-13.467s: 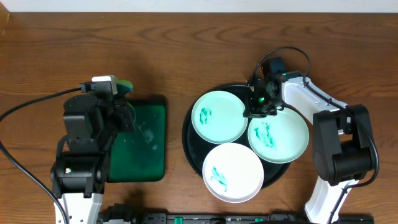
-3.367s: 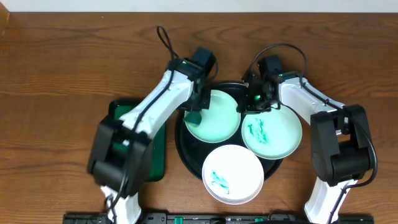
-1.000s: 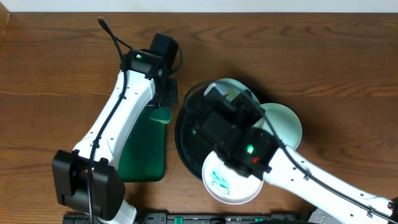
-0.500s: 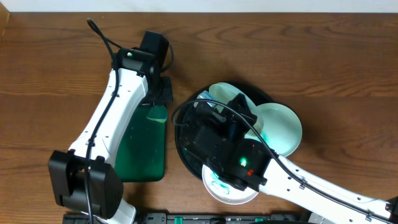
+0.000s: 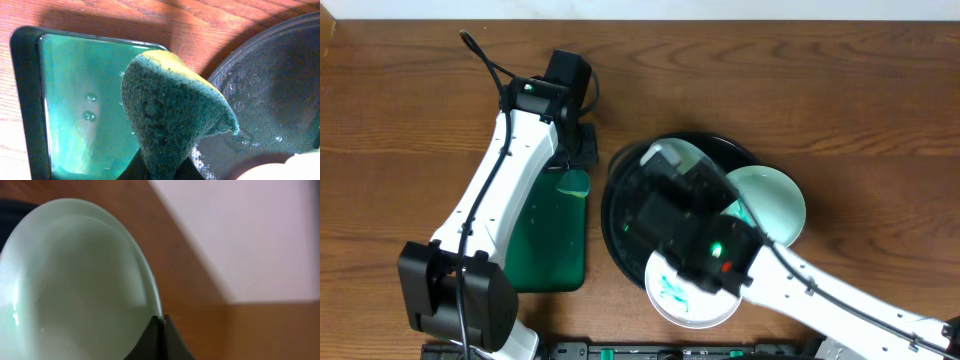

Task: Clean dirty plates on tray and stack at the side
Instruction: 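Tilt and lift the cleaned plate off the black tray with the right gripper, then carry the plate right and set it on the table with the right gripper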

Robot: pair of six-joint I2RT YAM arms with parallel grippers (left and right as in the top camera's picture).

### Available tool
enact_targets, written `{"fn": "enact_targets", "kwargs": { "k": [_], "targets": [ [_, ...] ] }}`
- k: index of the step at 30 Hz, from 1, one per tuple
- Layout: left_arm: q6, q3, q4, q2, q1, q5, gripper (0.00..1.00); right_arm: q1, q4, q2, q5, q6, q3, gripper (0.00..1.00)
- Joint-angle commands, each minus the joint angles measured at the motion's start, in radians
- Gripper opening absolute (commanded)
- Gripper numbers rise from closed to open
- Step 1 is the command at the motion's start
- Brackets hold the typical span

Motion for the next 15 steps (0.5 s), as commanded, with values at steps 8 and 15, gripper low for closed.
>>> {"fn": "enact_targets", "kwargs": {
  "k": [8, 15],
  "targets": [
    [0.021, 0.021, -0.008, -0.001, 0.005, -0.002, 0.07, -0.374, 0.06, -0.003, -0.553, 0.476, 0.002, 0.01],
    [0.022, 0.021, -0.007, -0.001, 0.005, -0.002, 0.07, -0.76, 0.07, -0.003, -0.856, 0.483, 0.002, 0.01]
  ]
}}
